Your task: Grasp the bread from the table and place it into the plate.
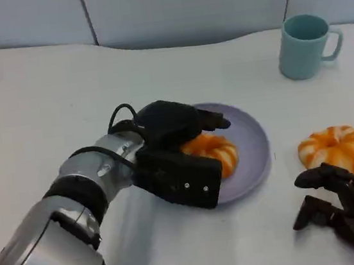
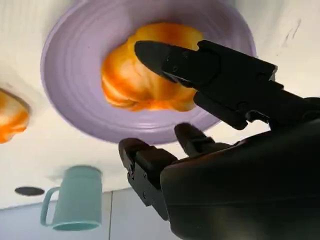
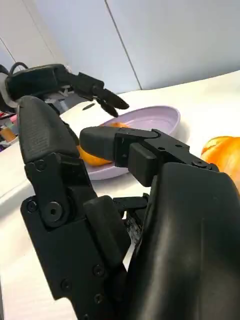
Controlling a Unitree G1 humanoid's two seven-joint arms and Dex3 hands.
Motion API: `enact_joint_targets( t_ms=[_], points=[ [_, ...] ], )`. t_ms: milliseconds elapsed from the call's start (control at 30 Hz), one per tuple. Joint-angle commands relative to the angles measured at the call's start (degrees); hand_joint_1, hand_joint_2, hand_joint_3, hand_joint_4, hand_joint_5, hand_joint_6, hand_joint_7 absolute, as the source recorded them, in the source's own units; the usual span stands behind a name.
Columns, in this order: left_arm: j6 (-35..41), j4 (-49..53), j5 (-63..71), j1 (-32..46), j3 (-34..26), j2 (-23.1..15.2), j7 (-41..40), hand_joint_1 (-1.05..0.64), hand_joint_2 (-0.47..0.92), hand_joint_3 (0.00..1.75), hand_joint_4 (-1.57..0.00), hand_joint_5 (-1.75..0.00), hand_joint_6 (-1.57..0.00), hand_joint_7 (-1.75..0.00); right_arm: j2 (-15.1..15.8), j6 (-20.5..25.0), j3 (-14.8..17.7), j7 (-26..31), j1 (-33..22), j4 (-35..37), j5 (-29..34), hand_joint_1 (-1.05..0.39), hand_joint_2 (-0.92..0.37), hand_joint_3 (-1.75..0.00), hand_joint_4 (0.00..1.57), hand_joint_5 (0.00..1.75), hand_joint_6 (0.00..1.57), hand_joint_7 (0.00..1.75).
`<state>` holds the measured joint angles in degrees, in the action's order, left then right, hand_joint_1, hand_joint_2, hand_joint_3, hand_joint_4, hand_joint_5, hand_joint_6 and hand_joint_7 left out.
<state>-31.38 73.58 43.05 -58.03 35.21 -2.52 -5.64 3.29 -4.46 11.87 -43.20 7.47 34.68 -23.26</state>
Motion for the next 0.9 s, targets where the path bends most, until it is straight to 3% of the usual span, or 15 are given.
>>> enact_joint_targets(
  t_ms=[33,567,800,900],
  points=[
    [-1.16,-0.98,-1.85,-1.22,-1.45,-1.3,2.16,-0.86,0.92,0.3,-0.04,-0.41,-0.25,-0.03,0.28,0.64,0.05,0.14,-0.86,0.23,-0.22,-0.46,-0.92,-0.18,0.61,1.43,0.66,0.98],
    [-9.35,-3.55,-13.52,3.18,-11.43,-4.34,6.49,-0.83,0.92,0.33,0.0,-0.43,-0.19,0.0,0.24,-0.25,-0.11,0.56,-0.35,1.02,0.4,-0.48,-0.92,-0.16,0.61,1.44,0.65,0.98],
    [-13.69,-7.27,-28.84,9.9,-22.36,-4.53,17.92,-0.68,0.92,0.2,0.0,-0.46,-0.23,-0.02,0.04,0.35,-0.01,0.6,0.02,1.36,0.03,-0.46,-0.92,-0.17,0.61,1.43,0.66,0.98],
    [-14.68,-9.85,-37.99,14.49,-28.33,-3.03,23.29,-0.63,0.92,0.16,-0.06,-0.57,-0.29,-0.04,0.03,0.59,-0.06,1.15,0.36,1.61,0.31,-0.47,-0.92,-0.16,0.62,1.43,0.66,0.98]
  ],
)
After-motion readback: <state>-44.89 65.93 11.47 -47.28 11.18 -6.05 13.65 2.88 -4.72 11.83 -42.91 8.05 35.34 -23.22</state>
